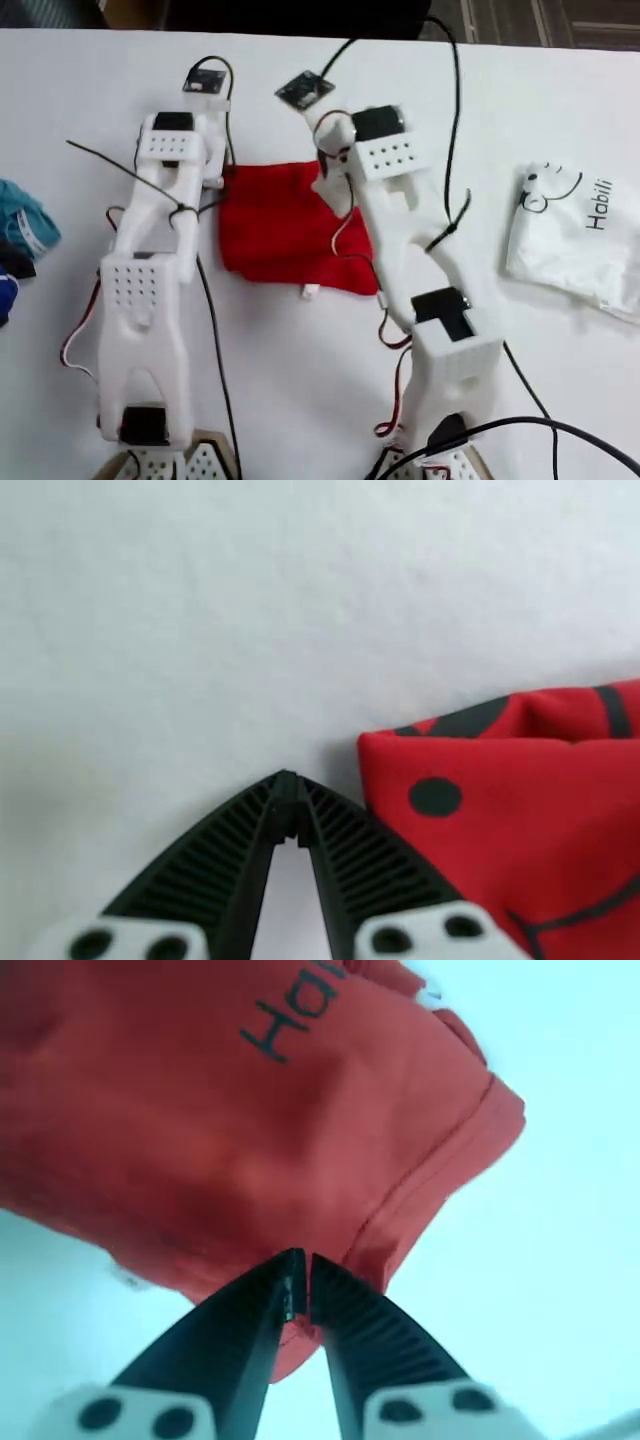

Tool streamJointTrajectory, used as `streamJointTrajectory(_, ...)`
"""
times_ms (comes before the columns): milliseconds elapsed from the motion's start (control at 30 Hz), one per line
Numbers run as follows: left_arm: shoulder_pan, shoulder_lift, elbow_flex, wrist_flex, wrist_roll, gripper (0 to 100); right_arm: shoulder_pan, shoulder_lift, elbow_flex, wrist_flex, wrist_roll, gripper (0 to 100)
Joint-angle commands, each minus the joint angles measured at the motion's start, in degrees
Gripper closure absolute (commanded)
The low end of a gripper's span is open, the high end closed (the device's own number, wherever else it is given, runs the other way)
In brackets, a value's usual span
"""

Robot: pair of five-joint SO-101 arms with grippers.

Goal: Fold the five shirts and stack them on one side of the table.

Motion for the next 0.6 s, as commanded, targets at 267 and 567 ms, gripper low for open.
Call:
streamJointTrajectory(267,-0.4,0.1,-1.9,-0.4,0.4,97,0.0,1.2,0.5,11.6,0.1,97.8)
streamJointTrajectory(567,-0.4,0.1,-1.9,-0.4,0.4,97,1.2,-8.8,8.1,12.1,0.5,97.8)
